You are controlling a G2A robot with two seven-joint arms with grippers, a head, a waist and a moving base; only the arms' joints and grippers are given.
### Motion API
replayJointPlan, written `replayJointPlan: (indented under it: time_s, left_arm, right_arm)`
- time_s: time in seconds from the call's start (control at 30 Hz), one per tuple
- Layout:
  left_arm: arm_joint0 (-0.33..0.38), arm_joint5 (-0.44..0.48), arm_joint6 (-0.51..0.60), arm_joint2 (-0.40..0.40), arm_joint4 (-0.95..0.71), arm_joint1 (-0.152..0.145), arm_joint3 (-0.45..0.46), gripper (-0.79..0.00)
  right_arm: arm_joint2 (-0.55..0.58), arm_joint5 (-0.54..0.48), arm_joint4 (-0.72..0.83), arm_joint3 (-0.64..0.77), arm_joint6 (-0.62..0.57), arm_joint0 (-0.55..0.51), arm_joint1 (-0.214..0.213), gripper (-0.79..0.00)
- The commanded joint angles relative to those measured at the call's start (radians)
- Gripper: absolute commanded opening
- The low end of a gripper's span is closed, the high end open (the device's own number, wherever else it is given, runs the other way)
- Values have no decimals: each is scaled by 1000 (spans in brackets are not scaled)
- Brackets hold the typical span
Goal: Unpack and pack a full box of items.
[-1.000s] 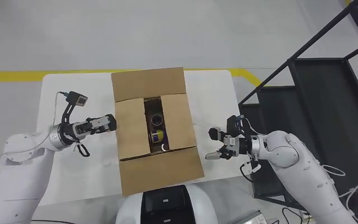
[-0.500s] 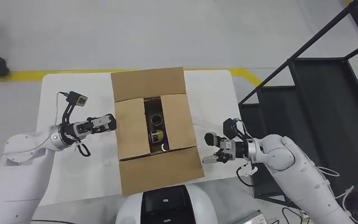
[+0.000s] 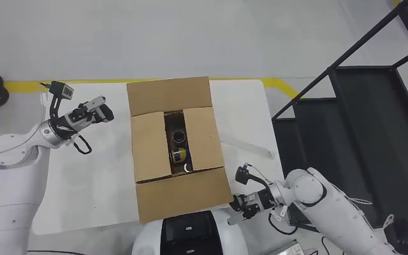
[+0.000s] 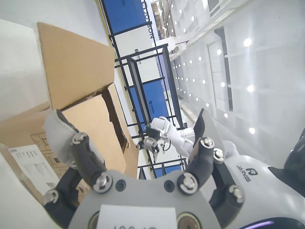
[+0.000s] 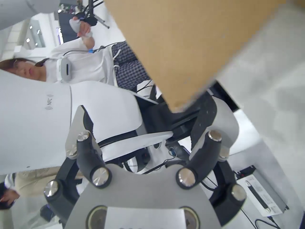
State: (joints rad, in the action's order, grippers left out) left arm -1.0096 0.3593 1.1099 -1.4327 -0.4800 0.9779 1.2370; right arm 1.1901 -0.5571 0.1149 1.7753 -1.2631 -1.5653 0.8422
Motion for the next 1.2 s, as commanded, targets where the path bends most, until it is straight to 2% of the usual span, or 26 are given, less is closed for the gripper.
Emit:
replayJointPlan:
  time_s: [0.0,0.27,0.67,0.8,0.93,1.17]
  left_arm:
    - [52,2,-13,38,-4,10,-68,0]
    - [223,22,-59,169,-32,56,-308,0]
    - [417,14,-58,301,-115,137,-603,0]
    - [472,7,-54,345,-131,172,-680,0]
    - [517,23,-95,388,-112,205,-753,0]
    - [560,65,-163,442,-83,258,-831,0]
  right_arm:
    - [-46,-6,27,4,6,29,5,0]
    - [-115,-129,207,-3,129,125,5,0]
    - [-159,-280,277,-71,280,194,-13,0]
    - [-173,-317,266,-87,317,204,-14,0]
    - [-182,-333,250,-96,333,211,-17,0]
    - [-170,-351,225,-99,351,208,-27,0]
